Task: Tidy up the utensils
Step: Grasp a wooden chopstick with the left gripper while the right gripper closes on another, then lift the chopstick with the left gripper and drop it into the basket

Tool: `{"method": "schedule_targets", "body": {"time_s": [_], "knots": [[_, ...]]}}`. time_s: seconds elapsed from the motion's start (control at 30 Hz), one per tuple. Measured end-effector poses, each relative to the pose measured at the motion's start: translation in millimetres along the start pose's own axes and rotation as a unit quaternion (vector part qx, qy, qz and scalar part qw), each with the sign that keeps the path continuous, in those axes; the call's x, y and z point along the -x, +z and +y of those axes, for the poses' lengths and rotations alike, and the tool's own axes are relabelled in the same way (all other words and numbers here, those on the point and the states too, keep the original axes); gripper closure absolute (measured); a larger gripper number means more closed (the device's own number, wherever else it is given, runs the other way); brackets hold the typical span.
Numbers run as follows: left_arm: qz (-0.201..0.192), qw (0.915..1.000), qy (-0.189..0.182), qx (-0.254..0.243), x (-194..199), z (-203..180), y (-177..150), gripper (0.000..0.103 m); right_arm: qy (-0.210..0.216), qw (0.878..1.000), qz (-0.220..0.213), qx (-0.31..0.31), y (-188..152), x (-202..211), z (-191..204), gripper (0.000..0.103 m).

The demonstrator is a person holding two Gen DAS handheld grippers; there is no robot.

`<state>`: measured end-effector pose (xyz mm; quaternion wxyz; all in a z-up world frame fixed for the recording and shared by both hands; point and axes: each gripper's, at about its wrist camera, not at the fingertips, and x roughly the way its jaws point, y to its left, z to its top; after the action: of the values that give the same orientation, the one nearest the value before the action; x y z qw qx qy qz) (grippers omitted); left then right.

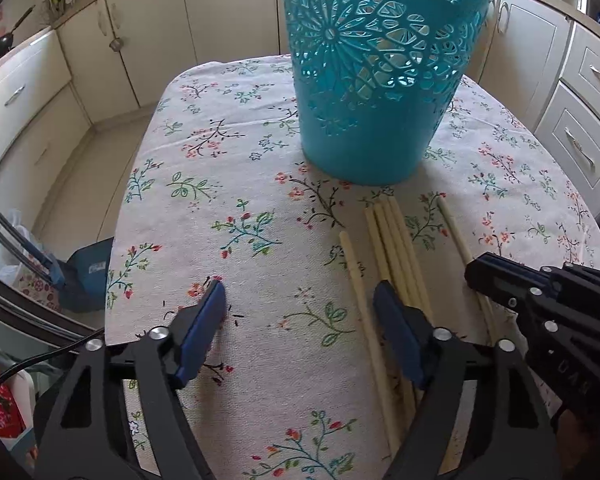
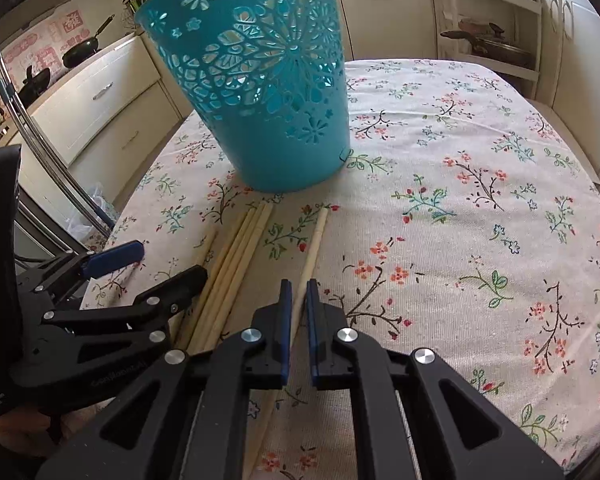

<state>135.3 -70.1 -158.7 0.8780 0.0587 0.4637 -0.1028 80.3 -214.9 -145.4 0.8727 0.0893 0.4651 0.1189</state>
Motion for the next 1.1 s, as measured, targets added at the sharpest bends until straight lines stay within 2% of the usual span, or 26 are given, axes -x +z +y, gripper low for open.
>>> {"method": "schedule_targets", "body": {"time_s": [0.07, 0.13, 0.17, 0.2, 0.23, 0.33, 0.4, 0.47, 0.6, 0.7, 0.8, 0.9, 0.97, 1.03, 1.1], "knots": [[0.001, 0.9999, -0.007, -0.008, 1, -4, 2, 0.051, 0.001, 1.0, -0.002, -0.001, 1, -1, 0, 0.095], [0.009, 0.9996, -0.019, -0.018, 3, -10, 4, 0.076, -0.001, 1.0, -0.003, -0.001, 1, -1, 0, 0.095], [0.016, 0.9992, -0.028, -0.025, 4, -14, 5, 0.083, -0.001, 1.0, -0.004, -0.001, 1, -1, 0, 0.095], [0.021, 0.9988, -0.034, -0.028, 4, -16, 6, 0.096, 0.0, 1.0, -0.004, -0.001, 2, -1, 0, 0.095], [0.031, 0.9981, -0.047, -0.027, 4, -17, 7, 0.098, 0.0, 1.0, -0.004, -0.001, 2, -1, 0, 0.095], [0.056, 0.9949, -0.082, -0.018, 8, -15, 11, 0.099, 0.003, 1.0, -0.003, -0.005, 2, -1, -1, 0.095], [0.049, 0.9937, -0.099, -0.016, 23, -12, 15, 0.099, 0.004, 1.0, -0.002, -0.006, 1, -1, -2, 0.095], [0.025, 0.9919, -0.124, -0.008, 51, -5, 26, 0.099, 0.005, 1.0, -0.002, -0.008, 1, -1, -2, 0.092], [-0.065, 0.9854, -0.158, 0.003, 120, 11, 73, 0.099, 0.017, 1.0, -0.002, -0.007, 2, -1, 0, 0.082], [-0.157, 0.9726, -0.171, 0.018, 169, 18, 115, 0.099, 0.016, 1.0, -0.003, -0.002, 2, -1, 2, 0.08], [-0.24, 0.9579, -0.155, 0.029, 191, 14, 141, 0.099, 0.02, 1.0, -0.003, -0.006, 2, -1, 1, 0.08], [-0.297, 0.9417, -0.145, 0.063, 193, 11, 164, 0.099, 0.021, 1.0, -0.005, -0.006, 2, -2, 0, 0.08], [-0.336, 0.9297, -0.126, 0.084, 190, 6, 178, 0.098, 0.023, 1.0, -0.008, -0.002, 1, -2, 1, 0.077], [-0.355, 0.9224, -0.112, 0.102, 180, 2, 193, 0.098, 0.023, 1.0, -0.01, 0.001, 1, -1, 1, 0.075], [-0.363, 0.9204, -0.095, 0.111, 166, -5, 202, 0.098, 0.022, 1.0, -0.011, 0.005, 1, -1, 2, 0.075]]}}
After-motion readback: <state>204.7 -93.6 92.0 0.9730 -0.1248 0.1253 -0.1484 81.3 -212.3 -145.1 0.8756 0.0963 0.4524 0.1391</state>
